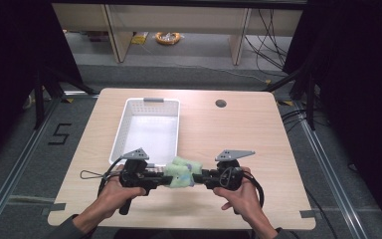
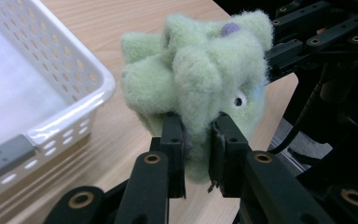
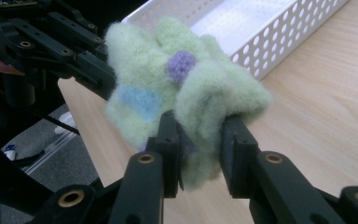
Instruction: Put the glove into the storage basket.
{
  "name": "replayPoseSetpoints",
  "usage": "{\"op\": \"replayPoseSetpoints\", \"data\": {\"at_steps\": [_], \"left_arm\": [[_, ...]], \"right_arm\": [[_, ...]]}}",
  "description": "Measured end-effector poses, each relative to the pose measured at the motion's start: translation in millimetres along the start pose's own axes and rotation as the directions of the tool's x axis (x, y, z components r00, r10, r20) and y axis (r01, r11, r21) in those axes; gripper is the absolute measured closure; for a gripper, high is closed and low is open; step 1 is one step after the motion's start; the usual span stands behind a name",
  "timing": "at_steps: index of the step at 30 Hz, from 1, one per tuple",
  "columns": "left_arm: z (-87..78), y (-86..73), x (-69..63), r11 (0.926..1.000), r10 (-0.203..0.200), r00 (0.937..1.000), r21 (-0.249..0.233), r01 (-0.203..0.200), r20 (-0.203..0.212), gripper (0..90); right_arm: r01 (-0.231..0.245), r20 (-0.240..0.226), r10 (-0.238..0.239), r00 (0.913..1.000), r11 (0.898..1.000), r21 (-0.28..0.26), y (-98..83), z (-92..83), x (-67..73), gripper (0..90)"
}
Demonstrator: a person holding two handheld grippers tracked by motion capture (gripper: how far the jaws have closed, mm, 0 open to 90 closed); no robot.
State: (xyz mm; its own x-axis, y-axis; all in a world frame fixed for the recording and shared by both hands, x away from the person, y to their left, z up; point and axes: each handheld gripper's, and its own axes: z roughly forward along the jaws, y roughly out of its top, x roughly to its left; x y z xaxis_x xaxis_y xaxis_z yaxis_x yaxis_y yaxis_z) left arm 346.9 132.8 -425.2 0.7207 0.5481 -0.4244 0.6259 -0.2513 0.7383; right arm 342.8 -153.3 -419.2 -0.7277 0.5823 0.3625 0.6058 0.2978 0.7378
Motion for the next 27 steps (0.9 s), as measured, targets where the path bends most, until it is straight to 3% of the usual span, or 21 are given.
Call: {"op": "replayPoseSetpoints", "data": {"at_steps": [1, 2, 4, 11, 14, 27], "left_arm": [[-1.4, 2.4, 0.6, 1.0000, -0.005, 1.0000, -0.003, 0.005, -0.005, 76.4], [-2.9, 4.1, 0.6, 1.0000, -0.001, 0.9999, -0.006, 0.001, -0.013, 76.3], [-6.3, 8.5, 2.2, 1.0000, 0.006, 0.9999, 0.001, -0.006, -0.013, 76.3], [-15.8, 22.0, 7.1, 0.9999, 0.006, 0.9994, -0.013, -0.006, -0.033, 76.3], [-20.0, 27.1, 12.2, 1.0000, 0.000, 0.9997, -0.007, 0.000, -0.026, 76.2], [-38.2, 46.9, 39.9, 0.9996, -0.028, 0.9967, -0.009, 0.027, -0.077, 76.1]], "right_arm": [[-0.026, -0.004, 0.026, 0.9997, 1.000, 0.002, 2.0, 0.1, 2.1, 71.9], [0.009, -0.004, -0.009, 1.0000, 1.000, -0.008, 5.4, 1.0, -0.7, 71.9], [-0.012, -0.010, 0.012, 0.9999, 1.000, 0.001, 10.0, 0.3, 1.4, 72.0], [0.015, -0.009, -0.015, 0.9998, 1.000, 0.000, 30.0, 2.7, 1.2, 71.9], [0.019, -0.009, -0.019, 0.9998, 1.000, 0.002, 37.4, 5.6, 0.8, 72.0], [0.040, 0.001, -0.040, 0.9992, 0.999, 0.010, 73.0, 29.8, 0.1, 71.9]]}}
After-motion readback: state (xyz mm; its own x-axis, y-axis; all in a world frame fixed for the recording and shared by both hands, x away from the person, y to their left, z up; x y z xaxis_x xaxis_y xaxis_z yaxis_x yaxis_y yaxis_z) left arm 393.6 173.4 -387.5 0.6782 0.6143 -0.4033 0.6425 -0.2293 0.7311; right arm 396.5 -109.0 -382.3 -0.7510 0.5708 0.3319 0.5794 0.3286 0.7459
